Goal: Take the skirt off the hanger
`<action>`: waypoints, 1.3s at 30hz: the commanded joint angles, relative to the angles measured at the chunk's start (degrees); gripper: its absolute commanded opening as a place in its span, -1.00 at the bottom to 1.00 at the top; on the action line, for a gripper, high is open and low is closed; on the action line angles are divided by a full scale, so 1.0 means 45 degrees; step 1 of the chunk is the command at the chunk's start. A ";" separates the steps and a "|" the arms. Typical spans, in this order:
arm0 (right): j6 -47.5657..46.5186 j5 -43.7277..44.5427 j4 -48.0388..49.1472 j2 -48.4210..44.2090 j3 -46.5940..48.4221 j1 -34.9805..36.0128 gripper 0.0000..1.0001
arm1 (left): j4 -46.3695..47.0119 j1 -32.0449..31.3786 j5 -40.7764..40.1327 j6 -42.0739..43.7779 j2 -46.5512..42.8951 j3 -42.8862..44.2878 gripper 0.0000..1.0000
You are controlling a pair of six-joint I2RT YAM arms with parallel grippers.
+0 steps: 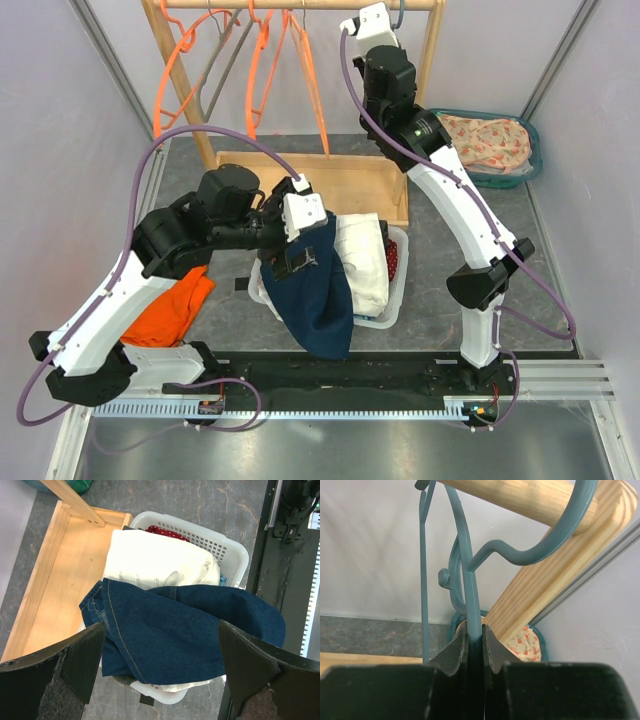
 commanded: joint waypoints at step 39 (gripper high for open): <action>0.2872 -0.4851 0.0677 0.0518 -0.0015 -0.1169 -0.94 | 0.1183 0.0007 -0.0810 0.0920 -0.2573 -0.2708 0.99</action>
